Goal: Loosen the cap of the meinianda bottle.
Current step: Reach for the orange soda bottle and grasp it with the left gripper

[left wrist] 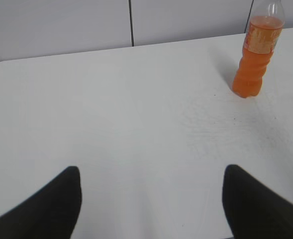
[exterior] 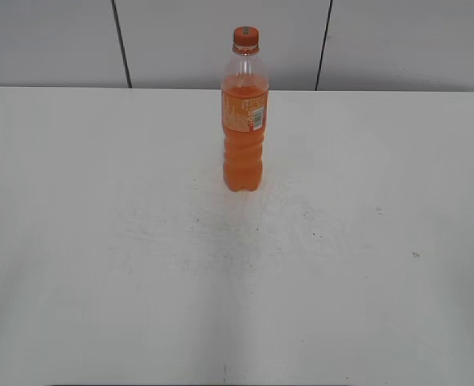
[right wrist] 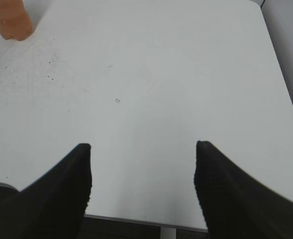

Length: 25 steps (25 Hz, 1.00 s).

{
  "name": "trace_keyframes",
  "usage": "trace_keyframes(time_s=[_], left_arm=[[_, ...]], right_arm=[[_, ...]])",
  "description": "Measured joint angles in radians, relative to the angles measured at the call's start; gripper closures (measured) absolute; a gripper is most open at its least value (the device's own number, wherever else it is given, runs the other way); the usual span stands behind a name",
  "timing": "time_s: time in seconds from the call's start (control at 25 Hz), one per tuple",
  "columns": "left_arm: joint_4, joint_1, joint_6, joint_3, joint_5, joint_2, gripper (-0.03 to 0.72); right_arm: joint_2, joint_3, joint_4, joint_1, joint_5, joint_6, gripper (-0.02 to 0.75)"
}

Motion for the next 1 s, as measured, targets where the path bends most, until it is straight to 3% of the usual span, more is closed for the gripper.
trace_keyframes(time_s=[0.76,1.0], left_arm=[[0.0,0.0,0.0,0.0,-0.002,0.0,0.155],[-0.001,0.0,0.0,-0.024,-0.132,0.042,0.155]], right_arm=[[0.0,0.0,0.0,0.0,0.0,0.0,0.247],[0.0,0.0,0.0,0.0,0.0,0.0,0.247]])
